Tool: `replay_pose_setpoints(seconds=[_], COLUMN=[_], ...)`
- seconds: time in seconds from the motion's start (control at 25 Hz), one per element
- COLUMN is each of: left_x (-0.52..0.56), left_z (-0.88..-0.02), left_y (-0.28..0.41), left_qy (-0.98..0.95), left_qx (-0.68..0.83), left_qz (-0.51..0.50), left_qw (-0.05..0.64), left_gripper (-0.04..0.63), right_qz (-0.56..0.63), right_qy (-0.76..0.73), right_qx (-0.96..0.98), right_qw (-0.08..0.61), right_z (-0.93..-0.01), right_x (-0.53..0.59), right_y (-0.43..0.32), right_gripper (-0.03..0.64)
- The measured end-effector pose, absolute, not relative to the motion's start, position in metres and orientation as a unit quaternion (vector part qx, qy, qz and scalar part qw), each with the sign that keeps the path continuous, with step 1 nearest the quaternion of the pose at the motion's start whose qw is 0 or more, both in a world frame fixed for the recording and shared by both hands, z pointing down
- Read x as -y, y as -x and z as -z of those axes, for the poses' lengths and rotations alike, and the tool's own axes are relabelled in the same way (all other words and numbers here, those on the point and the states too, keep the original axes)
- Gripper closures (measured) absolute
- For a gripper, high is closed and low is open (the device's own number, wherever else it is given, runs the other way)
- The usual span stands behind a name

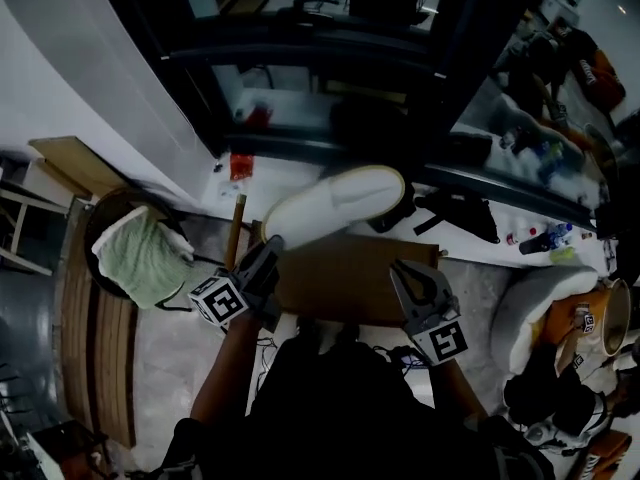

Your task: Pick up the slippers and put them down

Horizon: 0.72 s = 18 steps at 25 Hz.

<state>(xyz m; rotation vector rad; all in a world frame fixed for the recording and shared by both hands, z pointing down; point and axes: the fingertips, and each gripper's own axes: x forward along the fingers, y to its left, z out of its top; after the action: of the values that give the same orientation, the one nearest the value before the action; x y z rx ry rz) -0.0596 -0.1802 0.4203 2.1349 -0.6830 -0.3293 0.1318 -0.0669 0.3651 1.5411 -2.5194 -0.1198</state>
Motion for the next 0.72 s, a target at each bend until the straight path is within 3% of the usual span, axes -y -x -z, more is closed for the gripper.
replay_pose_setpoints(seconds=[0.36,0.72], left_x=[0.147,0.120], left_z=[-0.539,-0.640], left_y=[0.110,0.134], left_qy=[-0.760,-0.690], left_qx=[0.396,0.473], left_qz=[0.164,0.199], left_qw=[0.488,0.511], left_gripper=[0.540,0.540], right_qz=[-0.048,-0.078], right_qy=[-0.442,-0.386], right_qx=[0.882,0.904], right_qw=[0.158,0.167], right_z=[-0.449,-0.533], right_x=[0.076,0.110], right_y=[-0.099,-0.062], right_gripper=[0.581,0.580])
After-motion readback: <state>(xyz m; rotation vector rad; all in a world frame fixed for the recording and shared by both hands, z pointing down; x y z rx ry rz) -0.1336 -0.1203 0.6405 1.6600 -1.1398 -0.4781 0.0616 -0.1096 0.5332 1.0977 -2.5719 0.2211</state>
